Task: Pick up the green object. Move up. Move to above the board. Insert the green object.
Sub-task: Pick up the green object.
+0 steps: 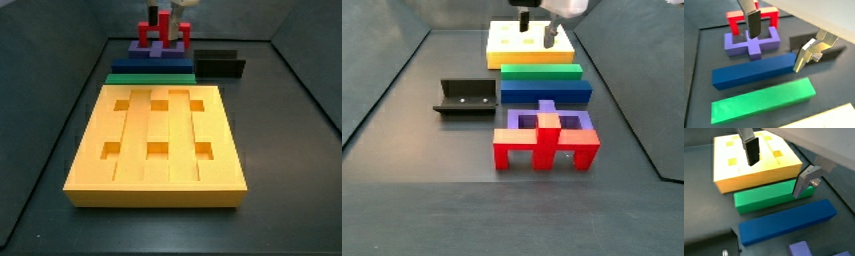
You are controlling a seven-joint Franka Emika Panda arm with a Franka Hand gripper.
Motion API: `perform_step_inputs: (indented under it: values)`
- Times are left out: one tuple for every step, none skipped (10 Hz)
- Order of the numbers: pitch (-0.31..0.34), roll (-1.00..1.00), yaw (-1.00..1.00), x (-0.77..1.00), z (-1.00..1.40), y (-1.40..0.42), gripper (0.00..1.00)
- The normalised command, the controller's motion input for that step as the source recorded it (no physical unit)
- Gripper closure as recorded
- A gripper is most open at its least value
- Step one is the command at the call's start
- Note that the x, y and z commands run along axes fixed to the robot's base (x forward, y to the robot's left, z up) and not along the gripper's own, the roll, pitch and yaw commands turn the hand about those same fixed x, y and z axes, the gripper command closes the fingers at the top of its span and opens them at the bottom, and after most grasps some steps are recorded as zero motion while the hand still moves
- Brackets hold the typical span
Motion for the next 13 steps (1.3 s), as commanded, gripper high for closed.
perform_step_inputs:
  values:
    - [0.0,0.02,-0.87,0.0,-0.41,-0.38,0.0]
    - [0.0,0.03,-0.89,0.0,-0.5,-0.35,0.0]
    - [0.0,0.03,-0.89,0.0,-0.56,-0.32,0.0]
    - [0.027,0.09,-0.73,-0.29,-0.63,-0.23,0.0]
    - [0.004,0.04,-0.75,-0.38,-0.52,-0.05,0.0]
    - [0.0,0.0,-0.74,-0.4,-0.46,0.0,0.0]
    - [-0.003,0.0,-0.59,-0.47,-0.28,0.0,0.0]
    - [-0.05,-0.1,-0.18,-0.1,-0.31,0.0,0.0]
    - [-0.054,-0.11,-0.13,0.0,-0.21,0.0,0.0]
    - [0.0,0.0,0.0,0.09,-0.18,-0.09,0.0]
    - [0.0,0.07,0.0,0.15,-0.23,-0.2,0.0]
    - [0.026,0.16,0.0,0.03,-0.26,-0.22,0.0]
    - [0.044,0.2,-0.05,0.0,-0.27,-0.14,0.0]
